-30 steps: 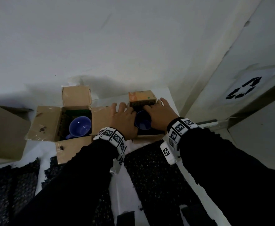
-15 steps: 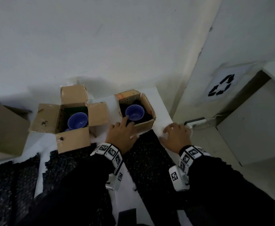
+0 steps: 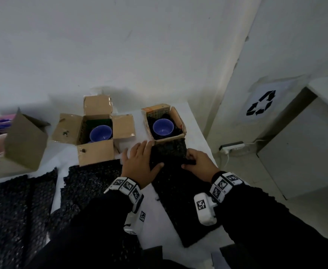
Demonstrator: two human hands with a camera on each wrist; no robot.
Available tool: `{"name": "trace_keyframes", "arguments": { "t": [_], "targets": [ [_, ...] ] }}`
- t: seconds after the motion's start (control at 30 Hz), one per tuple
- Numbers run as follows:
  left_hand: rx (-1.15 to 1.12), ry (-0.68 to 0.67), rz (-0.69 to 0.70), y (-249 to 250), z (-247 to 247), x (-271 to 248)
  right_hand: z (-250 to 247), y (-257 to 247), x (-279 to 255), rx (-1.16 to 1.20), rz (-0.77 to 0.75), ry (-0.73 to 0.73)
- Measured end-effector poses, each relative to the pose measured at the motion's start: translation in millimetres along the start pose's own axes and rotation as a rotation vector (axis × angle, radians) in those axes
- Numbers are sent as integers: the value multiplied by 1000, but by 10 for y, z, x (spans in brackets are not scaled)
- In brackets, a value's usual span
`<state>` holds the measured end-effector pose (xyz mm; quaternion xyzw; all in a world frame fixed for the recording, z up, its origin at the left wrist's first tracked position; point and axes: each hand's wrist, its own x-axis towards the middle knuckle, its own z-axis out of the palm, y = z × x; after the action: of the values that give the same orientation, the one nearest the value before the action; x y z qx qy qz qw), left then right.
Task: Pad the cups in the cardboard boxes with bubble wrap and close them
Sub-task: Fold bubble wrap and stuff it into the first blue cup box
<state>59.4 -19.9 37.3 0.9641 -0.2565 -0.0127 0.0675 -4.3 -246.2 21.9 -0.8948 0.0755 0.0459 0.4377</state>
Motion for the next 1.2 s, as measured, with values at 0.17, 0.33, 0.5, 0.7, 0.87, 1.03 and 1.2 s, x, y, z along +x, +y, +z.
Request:
{"name": "trace_keyframes", "arguments": {
  "t": [0.17,0.33,0.5,0.7,0.87,1.03,1.2],
  "targets": [
    [-553,-158,-186,-118,-276,146,-247,-265,102,427,6,-58],
    [-606,-36,-71,-19,-671,275,-515,-590,237,195,-87,126],
    [-426,34,-41,-31,-1116,528,-864,-984,467,-58,-214,311],
    [-581,230,-118,20,-1620,803,-1161,-1422,752,4,-207,393],
    [-608,556,55,27,-1788,984,-1278,-1611,845,29,-480,566],
    [-687,636,193,-1,-1633,1059,-1257,-1478,870,-127,-697,759],
    [-517,405,121,-73,-1048,995,-931,-982,786,-481,-635,654]
  ]
}}
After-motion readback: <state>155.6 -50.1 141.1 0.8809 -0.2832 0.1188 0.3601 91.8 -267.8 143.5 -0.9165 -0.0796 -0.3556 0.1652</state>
